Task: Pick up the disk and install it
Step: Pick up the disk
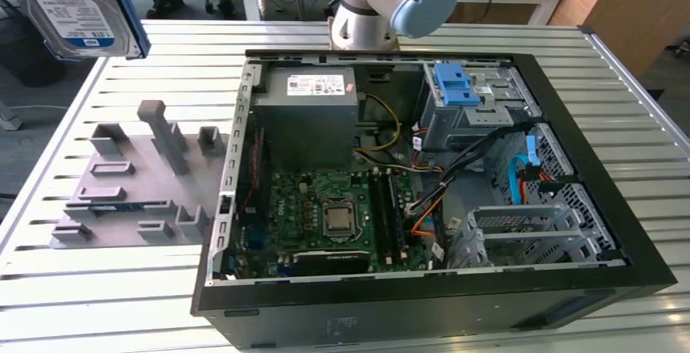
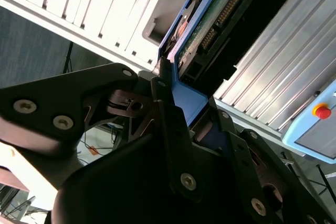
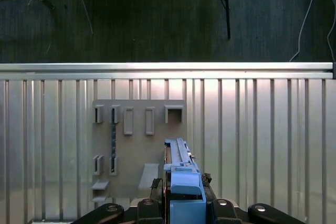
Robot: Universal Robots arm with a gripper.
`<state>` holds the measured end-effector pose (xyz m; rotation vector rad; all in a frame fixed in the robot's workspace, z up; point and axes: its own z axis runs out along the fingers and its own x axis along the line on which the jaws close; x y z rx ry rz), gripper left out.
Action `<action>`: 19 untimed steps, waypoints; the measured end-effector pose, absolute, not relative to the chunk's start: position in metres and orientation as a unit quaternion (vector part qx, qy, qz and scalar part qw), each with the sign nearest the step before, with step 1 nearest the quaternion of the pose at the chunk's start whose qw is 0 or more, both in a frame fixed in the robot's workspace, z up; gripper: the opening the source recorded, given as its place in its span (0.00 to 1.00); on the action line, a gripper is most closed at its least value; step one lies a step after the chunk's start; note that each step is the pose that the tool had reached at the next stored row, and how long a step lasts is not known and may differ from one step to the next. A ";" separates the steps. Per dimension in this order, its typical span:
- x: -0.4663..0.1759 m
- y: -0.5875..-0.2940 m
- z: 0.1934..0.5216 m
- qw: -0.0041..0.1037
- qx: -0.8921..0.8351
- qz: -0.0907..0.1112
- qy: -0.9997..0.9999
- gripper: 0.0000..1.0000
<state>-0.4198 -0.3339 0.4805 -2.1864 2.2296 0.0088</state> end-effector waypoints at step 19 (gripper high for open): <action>-0.408 -0.339 0.481 0.009 -0.700 0.003 0.714 0.36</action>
